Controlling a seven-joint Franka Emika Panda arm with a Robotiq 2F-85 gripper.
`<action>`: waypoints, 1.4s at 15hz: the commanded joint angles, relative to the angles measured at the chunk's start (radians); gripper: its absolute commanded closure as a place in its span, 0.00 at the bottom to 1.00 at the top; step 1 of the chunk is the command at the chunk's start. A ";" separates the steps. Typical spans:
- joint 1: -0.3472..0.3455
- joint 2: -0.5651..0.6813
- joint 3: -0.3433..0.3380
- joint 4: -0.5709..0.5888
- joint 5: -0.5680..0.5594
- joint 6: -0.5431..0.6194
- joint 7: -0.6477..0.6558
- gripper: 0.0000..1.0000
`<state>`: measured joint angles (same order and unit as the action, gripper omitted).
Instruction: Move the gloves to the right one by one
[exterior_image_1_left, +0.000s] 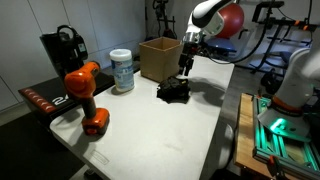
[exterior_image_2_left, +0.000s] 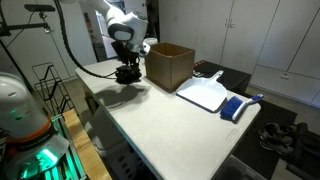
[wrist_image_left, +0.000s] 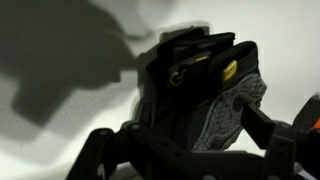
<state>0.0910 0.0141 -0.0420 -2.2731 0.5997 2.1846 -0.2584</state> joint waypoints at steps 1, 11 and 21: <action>-0.028 0.036 0.030 0.032 -0.010 -0.017 0.019 0.18; -0.041 0.056 0.052 0.044 0.001 -0.035 0.009 0.46; -0.048 0.057 0.058 0.040 0.009 -0.038 0.002 0.84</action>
<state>0.0610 0.0563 0.0012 -2.2482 0.5997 2.1706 -0.2564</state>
